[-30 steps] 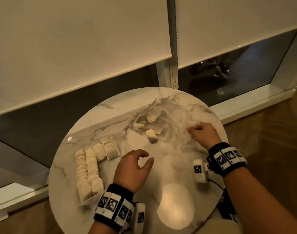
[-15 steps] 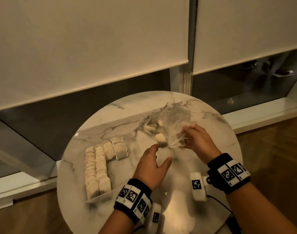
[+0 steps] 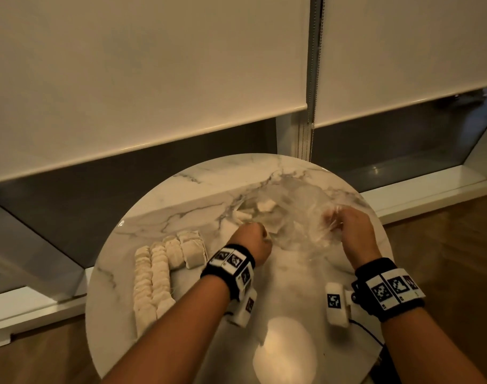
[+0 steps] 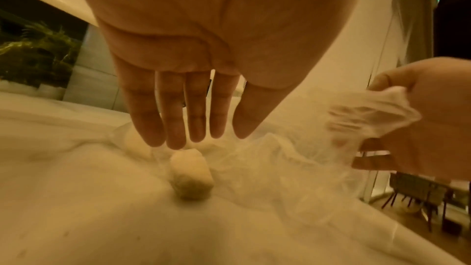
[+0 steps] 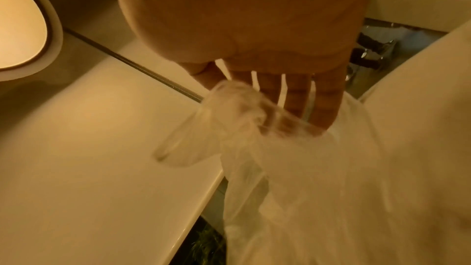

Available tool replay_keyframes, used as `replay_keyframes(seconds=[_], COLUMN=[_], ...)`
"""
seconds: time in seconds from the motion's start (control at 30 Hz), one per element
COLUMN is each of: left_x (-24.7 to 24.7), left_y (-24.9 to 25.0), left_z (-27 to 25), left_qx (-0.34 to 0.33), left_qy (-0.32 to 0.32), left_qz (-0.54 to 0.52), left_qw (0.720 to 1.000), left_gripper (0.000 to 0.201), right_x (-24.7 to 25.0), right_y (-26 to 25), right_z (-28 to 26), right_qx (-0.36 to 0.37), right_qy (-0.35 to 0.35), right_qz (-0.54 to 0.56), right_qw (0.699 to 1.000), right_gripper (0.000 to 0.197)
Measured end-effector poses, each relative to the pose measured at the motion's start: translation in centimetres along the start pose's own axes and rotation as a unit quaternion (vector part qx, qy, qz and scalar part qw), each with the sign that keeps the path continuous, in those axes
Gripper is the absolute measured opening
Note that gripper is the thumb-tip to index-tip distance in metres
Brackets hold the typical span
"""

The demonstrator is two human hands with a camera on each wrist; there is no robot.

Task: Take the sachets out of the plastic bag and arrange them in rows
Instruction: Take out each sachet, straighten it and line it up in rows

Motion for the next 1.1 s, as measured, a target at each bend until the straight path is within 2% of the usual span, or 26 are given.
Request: replay_keyframes(seconds=[0.13, 0.2, 0.3, 0.4, 0.53, 0.7, 0.83, 0.9, 0.97, 1.0, 1.1], left_x=[-0.8, -2.2, -3.8, -3.8, -3.2, -0.7, 3.3, 4.9, 5.6, 6.0, 6.7], left_y=[0.5, 0.7, 1.1, 1.9, 1.9, 0.9, 0.0, -0.3, -0.8, -1.0, -2.1], left_z=[4.0, 5.4, 7.1, 8.3, 8.5, 6.7, 3.3, 1.2, -0.5, -1.5, -3.5], left_qx=[0.022, 0.024, 0.031, 0.022, 0.016, 0.038, 0.027, 0.008, -0.010, -0.023, -0.040], left_qy=[-0.043, -0.068, -0.082, -0.067, -0.048, -0.057, 0.011, 0.032, 0.027, 0.027, 0.045], left_qz=[0.086, 0.121, 0.161, 0.177, 0.165, 0.079, -0.087, -0.191, -0.297, -0.335, -0.394], left_qw=[0.995, 0.990, 0.983, 0.982, 0.985, 0.995, 0.996, 0.981, 0.955, 0.942, 0.917], left_gripper=[0.039, 0.040, 0.048, 0.038, 0.032, 0.026, 0.011, 0.009, 0.011, 0.013, 0.020], right_x=[2.9, 3.4, 3.7, 3.4, 1.1, -2.8, -5.3, -6.5, -8.0, -8.8, -10.3], right_y=[0.2, -0.5, -2.6, -4.8, -6.8, -6.6, -5.9, -5.6, -5.4, -5.6, -6.1], right_z=[0.4, 0.8, 0.9, 0.5, -0.2, -1.2, -2.3, -2.9, -3.9, -4.4, -5.5], right_qx=[-0.042, -0.032, 0.034, 0.094, 0.143, 0.147, 0.130, 0.104, 0.079, 0.075, 0.075], right_qy=[0.099, 0.110, 0.120, 0.097, 0.017, -0.094, -0.147, -0.183, -0.230, -0.248, -0.260], right_qz=[0.005, 0.014, 0.007, 0.002, 0.006, 0.016, -0.011, -0.004, 0.004, 0.012, 0.071], right_qw=[0.994, 0.993, 0.992, 0.991, 0.989, 0.985, 0.980, 0.978, 0.970, 0.966, 0.960], right_gripper=[0.007, 0.020, 0.028, 0.025, 0.016, 0.012, 0.011, 0.021, 0.036, 0.037, 0.024])
Point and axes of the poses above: each hand's wrist, its own z-axis towards the middle knuckle, its own x-axis out of the back of the hand, y = z × x, the point moved 8 cm from there along z, towards the middle knuckle, and after that the axes turned 7 degrees about x, right-handed, at the moved point
